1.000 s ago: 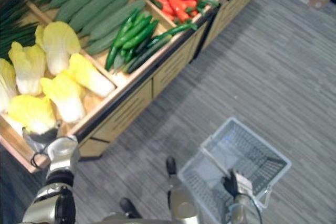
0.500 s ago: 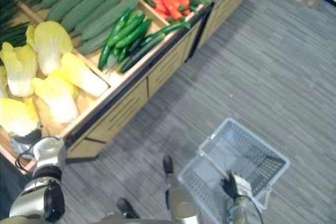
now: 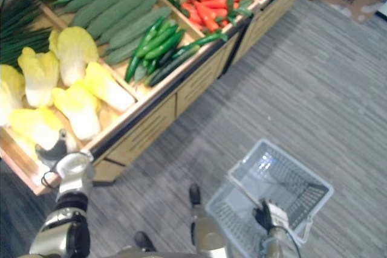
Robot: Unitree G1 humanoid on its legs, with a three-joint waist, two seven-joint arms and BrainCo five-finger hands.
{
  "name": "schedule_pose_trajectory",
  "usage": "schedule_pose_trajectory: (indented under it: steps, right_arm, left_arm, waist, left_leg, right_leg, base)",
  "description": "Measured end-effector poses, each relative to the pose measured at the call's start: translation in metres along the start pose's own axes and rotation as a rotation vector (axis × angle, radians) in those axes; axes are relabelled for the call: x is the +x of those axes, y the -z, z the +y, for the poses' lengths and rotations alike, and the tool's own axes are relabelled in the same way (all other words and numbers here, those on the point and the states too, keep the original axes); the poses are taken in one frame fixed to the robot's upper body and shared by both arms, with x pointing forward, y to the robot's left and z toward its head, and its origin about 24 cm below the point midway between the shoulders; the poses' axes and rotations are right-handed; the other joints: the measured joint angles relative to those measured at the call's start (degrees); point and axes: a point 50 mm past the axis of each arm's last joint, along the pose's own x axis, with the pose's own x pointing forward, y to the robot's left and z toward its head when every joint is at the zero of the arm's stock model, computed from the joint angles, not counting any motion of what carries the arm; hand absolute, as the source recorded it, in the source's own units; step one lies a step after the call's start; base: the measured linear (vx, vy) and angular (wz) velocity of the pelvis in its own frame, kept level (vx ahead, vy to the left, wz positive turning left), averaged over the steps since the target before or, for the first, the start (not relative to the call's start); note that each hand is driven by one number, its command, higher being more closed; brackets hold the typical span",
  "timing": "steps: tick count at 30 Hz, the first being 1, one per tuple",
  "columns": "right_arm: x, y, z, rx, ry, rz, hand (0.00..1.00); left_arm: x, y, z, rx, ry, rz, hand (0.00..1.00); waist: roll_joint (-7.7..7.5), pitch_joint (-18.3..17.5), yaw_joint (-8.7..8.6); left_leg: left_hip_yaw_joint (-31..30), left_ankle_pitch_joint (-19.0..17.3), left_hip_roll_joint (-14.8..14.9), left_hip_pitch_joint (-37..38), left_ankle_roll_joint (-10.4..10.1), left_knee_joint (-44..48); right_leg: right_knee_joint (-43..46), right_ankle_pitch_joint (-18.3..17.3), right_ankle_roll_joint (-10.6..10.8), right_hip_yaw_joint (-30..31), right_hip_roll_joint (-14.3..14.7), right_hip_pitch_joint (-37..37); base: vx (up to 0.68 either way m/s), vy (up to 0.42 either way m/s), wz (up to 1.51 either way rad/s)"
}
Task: Pick vegetable in the basket
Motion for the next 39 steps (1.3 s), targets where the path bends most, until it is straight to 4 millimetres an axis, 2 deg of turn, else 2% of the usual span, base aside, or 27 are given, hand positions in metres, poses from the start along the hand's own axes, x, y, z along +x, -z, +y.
schedule_pose_trajectory:
  steps: [5,9,13,17,21,24,26,28,30,32,33,35,39]
  right_arm:
    - [0.000,0.003,0.000,0.007,0.005,0.044,1.00]
    - [-0.002,0.004,0.002,0.015,-0.004,0.067,1.00]
    - [-0.002,0.010,0.000,0.027,0.008,0.107,1.00]
    - [-0.003,0.014,-0.001,0.034,0.012,0.128,1.00]
    - [-0.005,0.017,-0.001,0.049,0.010,0.148,1.00]
    - [-0.008,0.022,-0.001,0.076,0.013,0.171,1.00]
    - [-0.007,0.025,-0.006,0.091,0.032,0.186,1.00]
    - [-0.005,0.026,-0.010,0.088,0.044,0.182,1.00]
    - [0.000,0.029,-0.026,0.082,0.085,0.161,1.00]
    - [0.007,0.033,-0.054,0.060,0.149,0.124,1.00]
    - [0.009,0.034,-0.061,0.055,0.165,0.115,1.00]
    - [0.016,0.031,-0.084,0.052,0.240,0.080,1.00]
    - [0.021,0.019,-0.102,0.071,0.280,0.014,1.00]
  left_arm:
    - [-0.018,0.004,-0.002,-0.024,0.061,-0.017,1.00]
    - [-0.024,0.002,-0.002,-0.034,0.076,-0.041,1.00]
    - [-0.034,-0.006,-0.007,-0.082,0.093,-0.064,1.00]
    - [-0.043,-0.028,-0.007,-0.187,0.087,-0.116,1.00]
    - [-0.053,-0.057,0.002,-0.270,0.056,-0.236,1.00]
    - [-0.061,-0.078,0.007,-0.320,0.034,-0.333,1.00]
    - [-0.069,-0.102,0.016,-0.372,0.017,-0.449,1.00]
    - [-0.077,-0.113,0.019,-0.393,0.029,-0.514,1.00]
    - [-0.093,-0.129,0.021,-0.436,0.075,-0.613,1.00]
    - [-0.113,-0.137,0.019,-0.468,0.167,-0.693,1.00]
    - [-0.118,-0.139,0.018,-0.475,0.201,-0.708,1.00]
    - [-0.144,-0.145,0.012,-0.500,0.376,-0.782,1.00]
    - [-0.185,-0.149,0.000,-0.521,0.700,-0.904,1.00]
  waist:
    - [0.58,-0.3,0.20]
    - [0.85,-0.5,0.19]
    - [2.04,-1.2,0.19]
    - [2.57,-1.5,0.62]
    - [2.63,-1.6,0.94]
    - [2.61,-2.0,1.73]
    - [2.66,-2.7,1.97]
    - [2.64,-3.0,2.08]
    - [2.88,-3.3,2.25]
    - [3.80,-4.2,2.30]
    - [4.05,-4.4,2.31]
    - [4.84,-5.0,2.38]
    - [5.43,-5.5,2.96]
  left_leg:
    - [-0.5,0.0,-0.4,0.8,0.1,0.1]
    - [-0.8,0.0,-0.3,1.1,0.1,0.1]
    - [-1.6,0.1,-0.2,0.9,0.1,0.1]
    - [-1.9,0.1,-0.2,0.9,0.2,0.0]
    - [-2.1,0.1,-0.3,1.0,0.3,0.0]
    - [-2.3,0.2,-0.3,1.0,0.3,0.0]
    - [-2.9,0.2,-0.3,1.1,0.3,0.0]
    - [-3.1,0.1,-0.4,1.1,0.4,0.0]
    - [-3.3,0.1,-0.6,1.1,0.6,0.0]
    - [-3.2,0.0,-0.8,1.2,0.7,-0.1]
    - [-3.2,0.0,-0.8,1.3,0.7,-0.1]
    - [-2.8,0.0,-0.6,1.6,0.7,-0.1]
    - [-1.4,0.0,-0.4,2.8,0.6,-0.3]
  right_leg:
    - [0.0,0.0,0.0,-0.6,-0.6,1.2]
    - [0.0,0.0,0.0,-0.8,-0.6,1.7]
    - [0.0,0.0,0.1,-1.3,-0.6,1.8]
    - [0.0,0.0,0.1,-1.3,-0.5,1.9]
    - [0.0,0.0,0.1,-1.3,-0.5,2.0]
    - [0.0,0.0,0.1,-1.4,-0.5,2.1]
    - [0.0,0.0,0.1,-1.6,-0.6,2.8]
    - [0.0,0.0,0.2,-1.7,-0.6,3.0]
    - [0.0,-0.1,0.3,-1.8,-0.6,3.1]
    - [0.0,-0.1,0.6,-1.7,-0.7,3.2]
    - [0.0,-0.1,0.6,-1.7,-0.7,3.2]
    - [0.0,-0.1,0.6,-1.5,-0.5,3.3]
    - [0.0,-0.1,0.6,-0.2,0.1,3.7]
  base:
    - [-0.03,-0.010,0.09]
    - [-0.04,-0.034,0.04]
    - [-0.03,-0.039,0.05]
    - [-0.02,-0.026,0.01]
    - [0.00,0.000,0.00]
    - [-0.01,-0.017,0.03]
    - [-0.01,-0.022,0.08]
    - [-0.02,-0.014,0.07]
    - [-0.03,-0.021,0.05]
    - [-0.02,-0.011,0.01]
    - [0.00,0.000,0.00]
    - [-0.02,-0.035,-0.07]
    - [-0.02,-0.035,-0.17]
